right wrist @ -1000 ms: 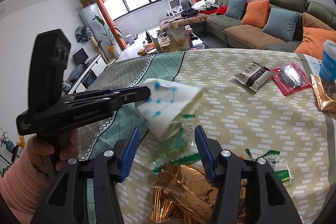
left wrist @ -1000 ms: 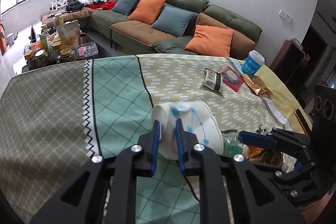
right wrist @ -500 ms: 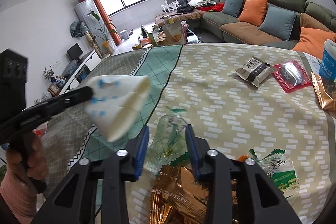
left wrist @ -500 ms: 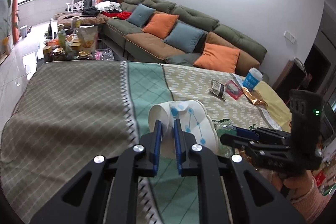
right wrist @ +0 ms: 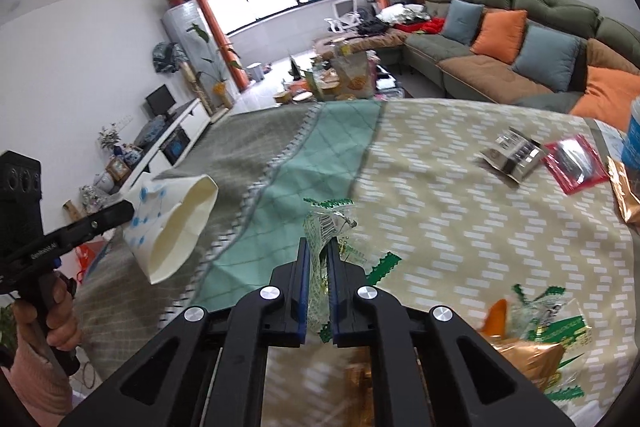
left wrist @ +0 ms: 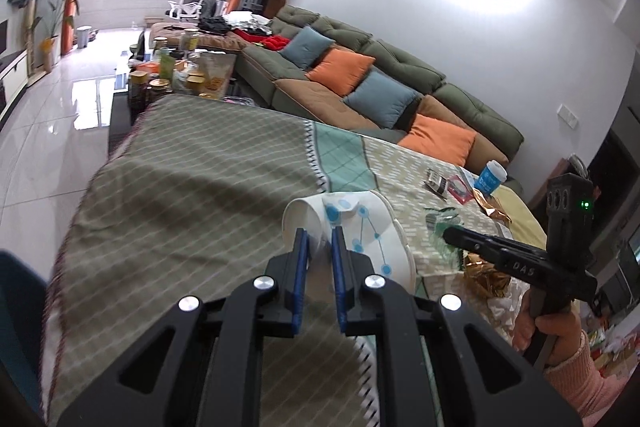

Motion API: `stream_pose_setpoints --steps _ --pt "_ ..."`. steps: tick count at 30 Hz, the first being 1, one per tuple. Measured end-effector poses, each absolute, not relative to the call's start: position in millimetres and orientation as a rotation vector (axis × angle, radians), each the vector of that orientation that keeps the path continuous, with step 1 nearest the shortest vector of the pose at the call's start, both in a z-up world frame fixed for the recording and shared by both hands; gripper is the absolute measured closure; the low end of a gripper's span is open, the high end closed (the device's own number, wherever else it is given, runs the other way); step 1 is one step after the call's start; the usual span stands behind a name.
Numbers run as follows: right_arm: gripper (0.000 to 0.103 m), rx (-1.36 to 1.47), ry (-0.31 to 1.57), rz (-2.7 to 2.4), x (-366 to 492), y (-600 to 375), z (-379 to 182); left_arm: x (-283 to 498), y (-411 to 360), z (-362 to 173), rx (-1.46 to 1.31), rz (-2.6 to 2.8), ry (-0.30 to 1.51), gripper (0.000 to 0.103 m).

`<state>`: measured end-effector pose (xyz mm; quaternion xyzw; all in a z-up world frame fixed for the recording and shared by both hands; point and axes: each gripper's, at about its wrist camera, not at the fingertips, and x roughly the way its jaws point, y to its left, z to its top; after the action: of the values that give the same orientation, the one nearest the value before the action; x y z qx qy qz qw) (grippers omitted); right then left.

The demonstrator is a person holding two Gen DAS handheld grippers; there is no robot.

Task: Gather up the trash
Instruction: 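Grasp the clear green-trimmed plastic wrapper with the right tool while the left tool holds the cup, then carry cup and plastic wrapper to the teal bin and open both tools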

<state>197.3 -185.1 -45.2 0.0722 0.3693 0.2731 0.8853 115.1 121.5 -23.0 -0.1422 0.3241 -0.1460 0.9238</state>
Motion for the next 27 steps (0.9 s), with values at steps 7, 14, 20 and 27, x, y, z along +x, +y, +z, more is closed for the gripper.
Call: stream_pose_setpoints --steps 7,14,20,27 --pt "0.095 0.153 0.725 0.689 176 -159 -28 85 153 -19 -0.319 -0.242 0.633 0.090" --pt "0.095 0.146 0.728 0.804 158 -122 -24 55 179 -16 -0.347 -0.198 0.616 0.090" --pt "0.095 0.123 0.736 0.904 145 -85 -23 30 202 -15 -0.374 -0.151 0.597 0.090" --pt "0.095 0.087 0.743 1.004 135 -43 -22 6 233 -13 -0.404 -0.077 0.572 0.090"
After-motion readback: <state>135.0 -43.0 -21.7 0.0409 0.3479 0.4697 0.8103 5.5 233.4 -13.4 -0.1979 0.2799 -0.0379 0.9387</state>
